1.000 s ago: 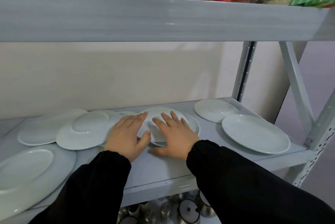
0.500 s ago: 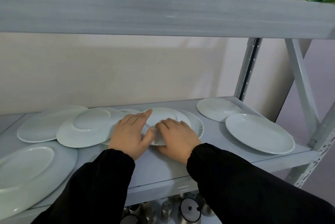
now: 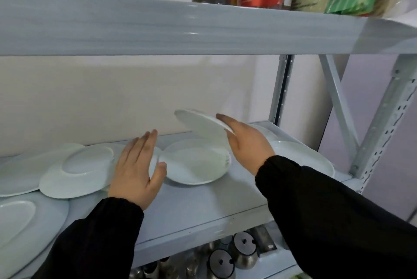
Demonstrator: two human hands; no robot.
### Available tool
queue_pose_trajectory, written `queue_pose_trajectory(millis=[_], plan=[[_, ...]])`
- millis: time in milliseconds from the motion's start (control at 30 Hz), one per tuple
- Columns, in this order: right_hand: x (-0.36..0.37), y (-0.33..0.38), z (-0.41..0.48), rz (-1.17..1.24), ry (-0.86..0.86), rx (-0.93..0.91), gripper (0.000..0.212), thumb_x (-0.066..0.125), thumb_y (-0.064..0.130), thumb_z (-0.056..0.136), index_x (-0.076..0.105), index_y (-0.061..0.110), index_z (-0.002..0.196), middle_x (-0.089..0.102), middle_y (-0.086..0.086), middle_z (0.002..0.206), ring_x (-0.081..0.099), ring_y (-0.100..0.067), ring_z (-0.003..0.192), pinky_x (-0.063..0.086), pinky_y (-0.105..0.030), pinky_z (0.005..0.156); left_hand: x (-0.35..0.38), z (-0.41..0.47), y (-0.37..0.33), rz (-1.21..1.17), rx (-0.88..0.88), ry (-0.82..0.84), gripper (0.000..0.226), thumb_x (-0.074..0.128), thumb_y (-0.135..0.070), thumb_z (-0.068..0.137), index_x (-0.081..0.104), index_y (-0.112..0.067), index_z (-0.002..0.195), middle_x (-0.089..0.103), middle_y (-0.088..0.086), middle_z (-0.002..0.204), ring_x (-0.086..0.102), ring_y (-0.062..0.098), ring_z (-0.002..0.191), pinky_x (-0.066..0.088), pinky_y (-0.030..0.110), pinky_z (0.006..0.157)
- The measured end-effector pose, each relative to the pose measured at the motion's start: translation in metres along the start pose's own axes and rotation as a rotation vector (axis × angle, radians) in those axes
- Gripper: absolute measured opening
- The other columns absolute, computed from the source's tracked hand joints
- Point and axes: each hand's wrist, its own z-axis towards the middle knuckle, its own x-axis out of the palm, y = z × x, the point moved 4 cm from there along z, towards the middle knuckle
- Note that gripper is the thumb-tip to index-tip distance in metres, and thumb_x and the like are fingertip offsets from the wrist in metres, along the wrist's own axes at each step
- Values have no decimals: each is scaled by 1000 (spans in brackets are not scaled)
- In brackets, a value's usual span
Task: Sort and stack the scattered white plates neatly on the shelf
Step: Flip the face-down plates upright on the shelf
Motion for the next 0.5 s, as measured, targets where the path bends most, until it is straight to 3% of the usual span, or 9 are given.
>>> queue_pose_trajectory(millis=[67,133,200,267,400,500], plan=[[-34,-23,-3,107,-187,143,40,40,21,103,45,25,142,63,-2,126,57,-19,111,37,-19,83,8,1,-6,56,35,57,68,30,-48,90,24,-22,153,35,8,154,28,31,142,22,47,116],[-62,-52,-9,205,-310,343,38,39,24,103,46,22,140,64,-3,123,58,-22,109,40,-22,85,18,3,-18,112,95,106,68,31,-49,90,25,-23,153,37,8,153,29,33,141,25,49,114],[-84,-85,-20,363,-416,508,36,40,23,99,49,26,134,64,1,117,59,-22,105,48,-33,91,28,5,-33,149,164,145,68,33,-50,90,28,-23,152,38,7,152,31,34,141,28,50,112],[-101,-112,-37,511,-525,643,32,42,23,94,51,34,122,63,7,106,61,-21,97,55,-47,87,38,8,-49,155,216,174,68,34,-51,89,28,-24,152,38,5,152,31,33,140,28,49,112],[-118,-151,-73,695,-617,845,36,41,12,95,49,31,125,60,3,106,60,-22,94,58,-44,71,62,13,-79,123,264,230,68,33,-54,89,26,-29,152,34,-1,154,27,27,141,23,43,113],[-121,-167,-94,777,-623,936,31,38,3,95,52,29,105,58,3,97,58,-21,86,56,-43,66,80,18,-101,106,319,256,66,33,-54,89,32,-27,150,38,0,152,32,28,139,27,44,112]])
